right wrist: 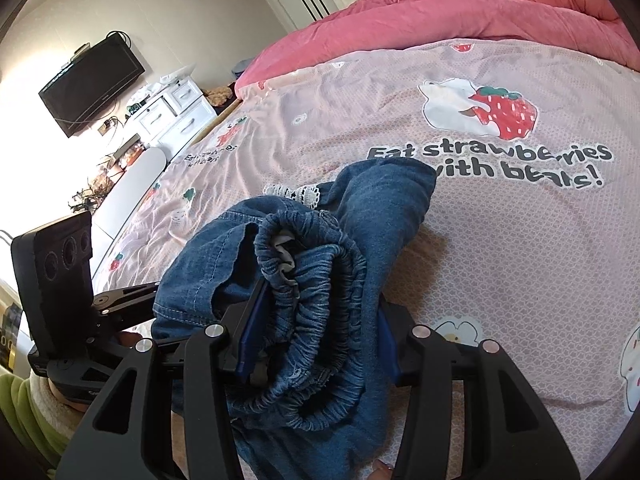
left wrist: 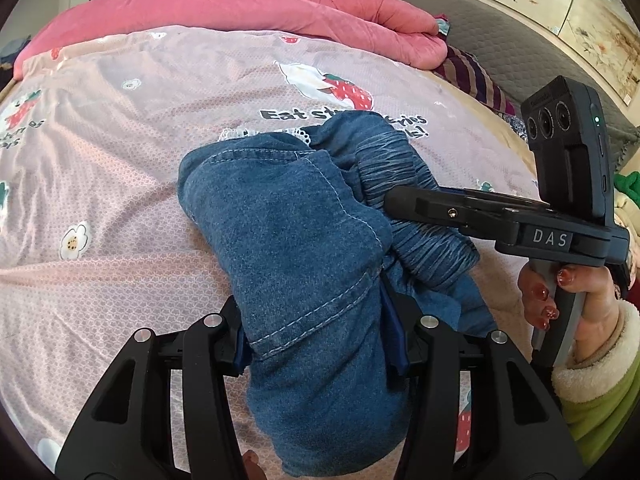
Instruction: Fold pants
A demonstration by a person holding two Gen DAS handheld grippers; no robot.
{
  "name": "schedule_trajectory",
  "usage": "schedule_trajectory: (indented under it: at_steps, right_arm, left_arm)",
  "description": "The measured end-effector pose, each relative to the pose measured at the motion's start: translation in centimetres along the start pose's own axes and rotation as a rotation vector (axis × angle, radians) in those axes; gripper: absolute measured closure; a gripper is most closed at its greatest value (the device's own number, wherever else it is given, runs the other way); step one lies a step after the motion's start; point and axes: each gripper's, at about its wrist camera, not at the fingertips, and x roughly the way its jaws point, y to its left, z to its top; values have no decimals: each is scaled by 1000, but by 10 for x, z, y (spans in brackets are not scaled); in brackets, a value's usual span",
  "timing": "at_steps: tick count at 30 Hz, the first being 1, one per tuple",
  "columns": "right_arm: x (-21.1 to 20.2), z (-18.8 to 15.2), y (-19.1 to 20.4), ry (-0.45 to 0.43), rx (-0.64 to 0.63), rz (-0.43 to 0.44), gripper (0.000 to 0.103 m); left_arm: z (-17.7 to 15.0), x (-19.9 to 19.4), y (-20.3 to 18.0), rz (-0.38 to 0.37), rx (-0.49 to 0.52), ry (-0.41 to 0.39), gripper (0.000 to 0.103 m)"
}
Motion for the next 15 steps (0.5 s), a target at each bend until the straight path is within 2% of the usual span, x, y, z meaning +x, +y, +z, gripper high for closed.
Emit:
schedule_trajectory:
  at_steps: [5,11,15]
  right_arm:
    - [-9,3,5,-13,16,33,57]
    - [-38,9,34,-71,-50,57,57]
    - [-40,12,36,-76,-57,58,57]
  left_arm:
    - [1,-4,0,-13,-9,-5,61]
    - [5,-32,-8,-29,-3,-39,61]
    - [6,-39,-9,-29,3,-52,61]
